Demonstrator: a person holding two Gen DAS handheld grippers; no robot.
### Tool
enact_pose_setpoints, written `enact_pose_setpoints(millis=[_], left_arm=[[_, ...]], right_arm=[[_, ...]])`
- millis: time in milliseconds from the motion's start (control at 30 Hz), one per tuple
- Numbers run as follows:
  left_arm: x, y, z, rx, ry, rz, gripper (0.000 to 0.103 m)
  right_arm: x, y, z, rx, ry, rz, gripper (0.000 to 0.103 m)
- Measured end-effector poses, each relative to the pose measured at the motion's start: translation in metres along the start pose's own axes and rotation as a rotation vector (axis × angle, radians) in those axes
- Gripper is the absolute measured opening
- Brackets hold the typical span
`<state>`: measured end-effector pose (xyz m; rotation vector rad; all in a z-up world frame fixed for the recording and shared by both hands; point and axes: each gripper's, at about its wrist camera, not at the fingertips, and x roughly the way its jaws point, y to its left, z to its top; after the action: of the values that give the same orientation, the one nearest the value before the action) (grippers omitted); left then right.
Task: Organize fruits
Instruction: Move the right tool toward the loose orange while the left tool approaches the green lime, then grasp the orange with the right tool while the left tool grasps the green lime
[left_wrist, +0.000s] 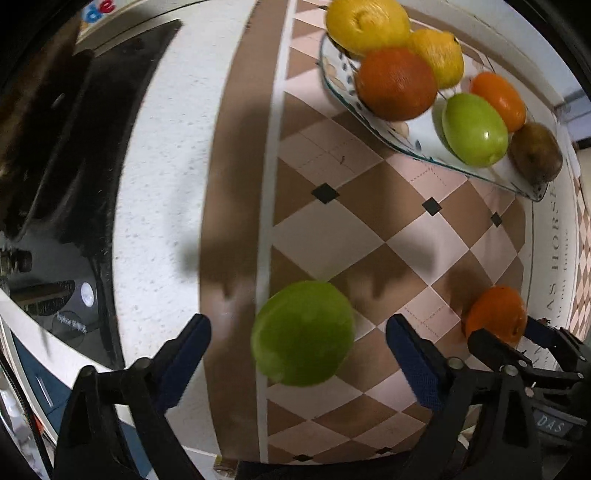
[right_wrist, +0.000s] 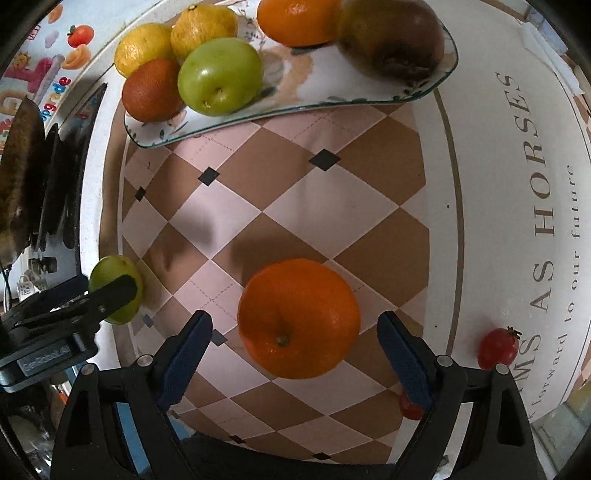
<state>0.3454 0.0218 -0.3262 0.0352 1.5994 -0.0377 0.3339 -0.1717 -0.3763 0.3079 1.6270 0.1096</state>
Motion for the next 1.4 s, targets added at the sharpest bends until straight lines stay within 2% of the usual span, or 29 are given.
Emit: enact_pose_setpoints(millis=[33, 100, 167, 200, 400, 500, 633, 733, 800, 933, 1000, 1100, 1267, 1333, 1400], left_arm=[[0.003, -0.003, 0.000, 0.011, 0.001, 0.002, 0.088], [0.006, -0.005, 0.000, 0.022, 0.002, 0.005, 0.061], [0.008, -0.008, 0.000, 0.036, -0.001, 0.027, 0.056], [0.007, -0.009, -0.001, 0.041, -0.015, 0.030, 0.055], [0.000, -0.014, -0.001, 0.043, -0.041, 0.030, 0.055], [-0.016, -0.016, 0.009, 0.039, -0.058, -0.004, 0.055], [-0.058, -0.034, 0.020, 0.051, -0.109, -0.085, 0.054], [-0.096, -0.054, 0.036, 0.077, -0.160, -0.150, 0.051], [-0.114, -0.066, 0.051, 0.098, -0.186, -0.179, 0.035], [-0.137, -0.101, 0.088, 0.157, -0.233, -0.178, 0.035], [-0.130, -0.112, 0.102, 0.168, -0.217, -0.157, 0.035], [-0.116, -0.111, 0.103, 0.154, -0.192, -0.157, 0.037], [-0.090, -0.096, 0.065, 0.130, -0.118, -0.127, 0.040], [-0.076, -0.094, 0.043, 0.125, -0.057, -0.128, 0.041], [-0.057, -0.104, 0.020, 0.162, 0.025, -0.140, 0.042]], right_arm=[[0.001, 0.000, 0.000, 0.000, 0.004, 0.002, 0.087], [0.006, 0.001, 0.001, -0.004, 0.012, 0.000, 0.081], [0.008, 0.001, 0.003, -0.008, 0.014, 0.005, 0.073], [0.007, 0.002, 0.004, -0.012, 0.005, -0.001, 0.067], [0.006, 0.009, 0.006, -0.054, -0.019, -0.010, 0.066], [-0.003, 0.005, 0.008, -0.034, -0.034, 0.030, 0.065], [-0.032, -0.006, 0.015, 0.004, -0.084, 0.100, 0.065], [-0.066, -0.022, 0.030, 0.047, -0.144, 0.159, 0.065], [-0.086, -0.033, 0.045, 0.069, -0.182, 0.184, 0.065], [-0.110, -0.052, 0.087, 0.092, -0.246, 0.163, 0.065], [-0.110, -0.061, 0.105, 0.095, -0.249, 0.151, 0.065], [-0.106, -0.076, 0.127, 0.085, -0.230, 0.137, 0.065], [-0.099, -0.083, 0.144, 0.087, -0.226, 0.166, 0.065], [-0.104, -0.082, 0.144, 0.070, -0.229, 0.171, 0.065], [-0.114, -0.078, 0.132, 0.032, -0.250, 0.169, 0.065]])
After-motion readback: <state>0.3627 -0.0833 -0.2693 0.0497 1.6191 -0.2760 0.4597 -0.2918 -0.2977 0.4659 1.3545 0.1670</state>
